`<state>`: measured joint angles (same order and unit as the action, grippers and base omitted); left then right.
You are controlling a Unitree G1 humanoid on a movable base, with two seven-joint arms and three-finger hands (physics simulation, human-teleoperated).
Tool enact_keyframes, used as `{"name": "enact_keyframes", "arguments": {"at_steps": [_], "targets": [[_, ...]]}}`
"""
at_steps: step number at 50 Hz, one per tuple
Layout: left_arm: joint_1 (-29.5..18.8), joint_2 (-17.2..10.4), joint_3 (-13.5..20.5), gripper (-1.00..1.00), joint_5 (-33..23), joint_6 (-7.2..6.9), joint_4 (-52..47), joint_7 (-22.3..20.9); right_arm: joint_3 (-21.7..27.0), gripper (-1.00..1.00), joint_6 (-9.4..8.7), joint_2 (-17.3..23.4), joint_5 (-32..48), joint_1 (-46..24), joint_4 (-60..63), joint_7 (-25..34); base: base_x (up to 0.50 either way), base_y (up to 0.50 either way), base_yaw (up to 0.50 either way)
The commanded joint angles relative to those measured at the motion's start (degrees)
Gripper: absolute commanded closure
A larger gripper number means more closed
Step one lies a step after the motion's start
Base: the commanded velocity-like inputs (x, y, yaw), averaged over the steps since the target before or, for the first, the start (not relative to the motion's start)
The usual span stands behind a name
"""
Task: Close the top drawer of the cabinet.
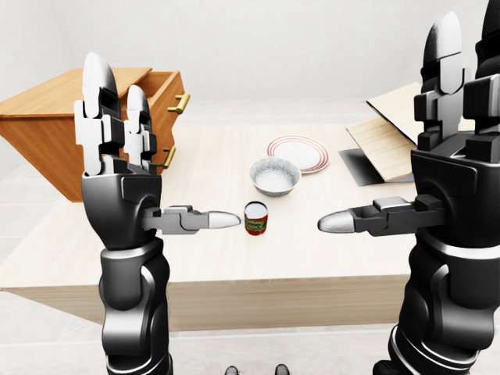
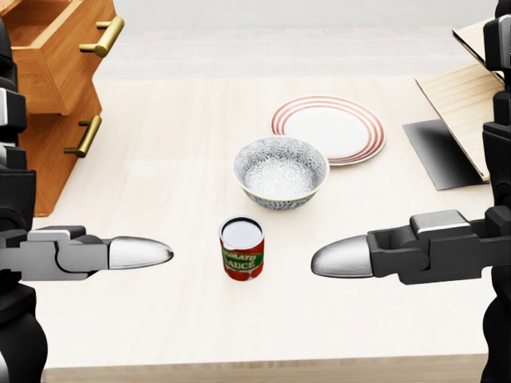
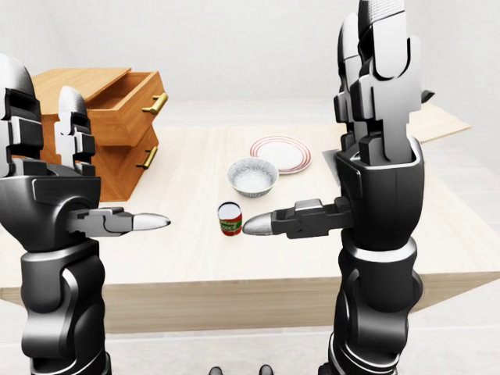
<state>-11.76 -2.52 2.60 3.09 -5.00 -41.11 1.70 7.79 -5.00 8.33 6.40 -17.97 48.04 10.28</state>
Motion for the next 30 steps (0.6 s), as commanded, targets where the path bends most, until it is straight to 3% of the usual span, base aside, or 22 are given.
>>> {"name": "enact_keyframes", "arguments": {"at_steps": [1, 30], "targets": [[0.7, 0.1, 0.1, -1.00, -0.3, 0.00, -0.3, -0.5, 0.0, -1.00, 0.00, 0.3, -0.8, -0.6, 0.2, 0.3, 0.05, 0.50, 0.00], [0.9, 0.1, 1.1, -1.00, 0.6, 0.00, 1.4, 0.2, -0.8, -1.00, 0.00, -0.2, -0.2, 1.2, -0.9, 0.3, 0.05, 0.50, 0.00]]}}
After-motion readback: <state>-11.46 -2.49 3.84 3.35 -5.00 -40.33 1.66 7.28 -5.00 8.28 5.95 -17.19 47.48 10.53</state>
